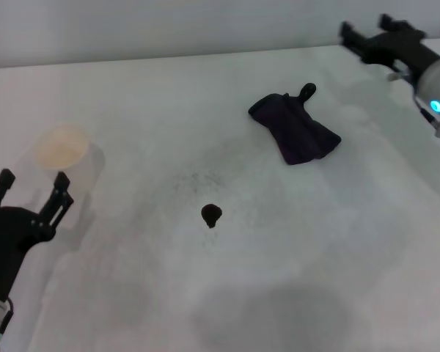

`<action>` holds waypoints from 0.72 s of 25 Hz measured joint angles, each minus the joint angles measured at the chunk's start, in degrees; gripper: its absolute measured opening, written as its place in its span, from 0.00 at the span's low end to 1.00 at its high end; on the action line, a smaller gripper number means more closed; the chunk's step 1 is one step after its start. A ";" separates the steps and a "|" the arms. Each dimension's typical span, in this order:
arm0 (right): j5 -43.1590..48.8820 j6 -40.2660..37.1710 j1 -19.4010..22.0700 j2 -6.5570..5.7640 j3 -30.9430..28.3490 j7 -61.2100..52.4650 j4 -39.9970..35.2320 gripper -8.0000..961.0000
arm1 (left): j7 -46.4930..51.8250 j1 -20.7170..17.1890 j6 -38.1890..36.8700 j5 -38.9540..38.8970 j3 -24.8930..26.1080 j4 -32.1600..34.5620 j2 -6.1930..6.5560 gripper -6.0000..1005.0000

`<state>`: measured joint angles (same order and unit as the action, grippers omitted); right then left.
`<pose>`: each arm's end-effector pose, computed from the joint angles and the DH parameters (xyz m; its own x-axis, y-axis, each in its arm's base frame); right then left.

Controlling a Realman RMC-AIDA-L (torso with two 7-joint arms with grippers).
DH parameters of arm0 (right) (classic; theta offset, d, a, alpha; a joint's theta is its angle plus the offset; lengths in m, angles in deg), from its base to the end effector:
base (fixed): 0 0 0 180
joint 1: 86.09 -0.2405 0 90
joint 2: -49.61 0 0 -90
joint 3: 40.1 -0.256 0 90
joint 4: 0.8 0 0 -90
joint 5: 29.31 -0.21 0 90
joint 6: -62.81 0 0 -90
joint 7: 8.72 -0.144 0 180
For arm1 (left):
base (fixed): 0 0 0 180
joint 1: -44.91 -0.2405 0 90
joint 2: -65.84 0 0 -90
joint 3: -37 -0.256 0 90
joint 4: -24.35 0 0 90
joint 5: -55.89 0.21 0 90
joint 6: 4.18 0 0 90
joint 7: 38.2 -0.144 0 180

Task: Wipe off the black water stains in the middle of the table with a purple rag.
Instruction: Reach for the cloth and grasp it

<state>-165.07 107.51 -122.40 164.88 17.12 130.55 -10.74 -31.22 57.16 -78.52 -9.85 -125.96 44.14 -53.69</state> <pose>0.3195 0.4131 0.0129 0.6620 -0.2204 -0.7164 -0.7481 -0.2521 -0.6138 -0.3205 0.2346 -0.0740 0.6131 0.0575 0.7879 0.7657 -0.2887 -0.5748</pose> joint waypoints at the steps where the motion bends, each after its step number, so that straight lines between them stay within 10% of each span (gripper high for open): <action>1: 0.93 -3.47 0.10 -0.16 4.82 -3.44 -2.88 0.86 | 1.06 -0.01 -0.97 -0.01 0.00 -0.02 0.00 0.89; 7: 18.27 -27.31 0.07 -0.54 24.19 -32.83 -19.68 0.86 | 9.98 0.95 -3.83 -0.79 1.97 -0.83 0.24 0.89; 18: 52.81 -13.28 -6.11 -4.18 24.92 -72.28 -21.85 0.86 | 12.01 2.49 -4.06 -4.25 3.16 -0.50 -0.01 0.88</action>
<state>-112.26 94.22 -128.52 160.70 42.04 58.26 -32.59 -19.21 59.66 -82.58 -14.09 -122.80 43.65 -53.70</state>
